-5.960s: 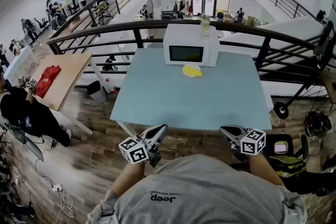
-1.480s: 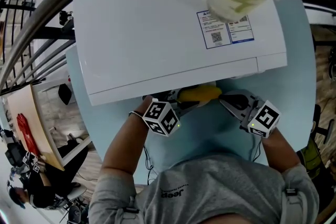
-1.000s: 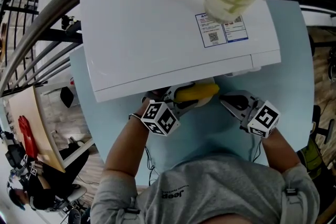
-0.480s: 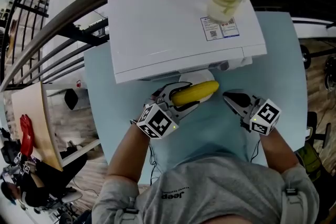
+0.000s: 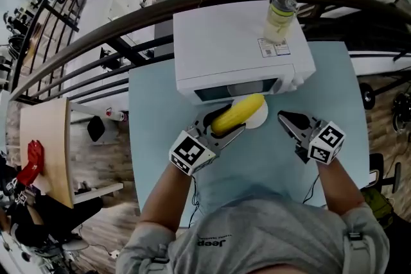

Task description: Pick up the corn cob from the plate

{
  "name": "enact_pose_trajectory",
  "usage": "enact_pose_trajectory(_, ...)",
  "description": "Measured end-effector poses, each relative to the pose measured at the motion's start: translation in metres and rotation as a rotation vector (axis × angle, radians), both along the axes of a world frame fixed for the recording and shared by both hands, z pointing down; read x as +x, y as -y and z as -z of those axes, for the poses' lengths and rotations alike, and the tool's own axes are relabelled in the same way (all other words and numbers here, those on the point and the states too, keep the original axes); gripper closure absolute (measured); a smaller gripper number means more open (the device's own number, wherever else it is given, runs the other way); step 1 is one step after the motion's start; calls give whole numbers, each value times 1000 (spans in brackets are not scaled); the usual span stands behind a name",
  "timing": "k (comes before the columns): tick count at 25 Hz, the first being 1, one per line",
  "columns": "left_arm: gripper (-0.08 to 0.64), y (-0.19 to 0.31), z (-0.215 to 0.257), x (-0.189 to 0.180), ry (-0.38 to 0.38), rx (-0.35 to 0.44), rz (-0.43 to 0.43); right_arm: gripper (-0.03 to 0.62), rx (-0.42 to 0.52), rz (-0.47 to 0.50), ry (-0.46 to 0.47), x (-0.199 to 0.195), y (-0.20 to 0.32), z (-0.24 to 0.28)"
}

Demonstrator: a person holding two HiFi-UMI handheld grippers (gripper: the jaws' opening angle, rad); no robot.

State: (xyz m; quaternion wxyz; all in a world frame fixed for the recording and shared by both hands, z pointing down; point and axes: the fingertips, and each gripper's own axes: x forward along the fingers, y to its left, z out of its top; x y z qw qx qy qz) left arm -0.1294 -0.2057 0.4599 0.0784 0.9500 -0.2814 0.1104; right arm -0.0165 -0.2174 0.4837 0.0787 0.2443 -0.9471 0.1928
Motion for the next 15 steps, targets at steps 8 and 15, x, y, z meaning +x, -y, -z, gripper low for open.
enact_pose_trajectory(8, 296, -37, 67, -51, -213, 20, 77, 581, 5, -140, 72, -2, -34, 56)
enact_pose_trajectory(15, 296, -73, 115, -77, -350, 60, 97, 581, 51, -186, 89, -8, -79, 84)
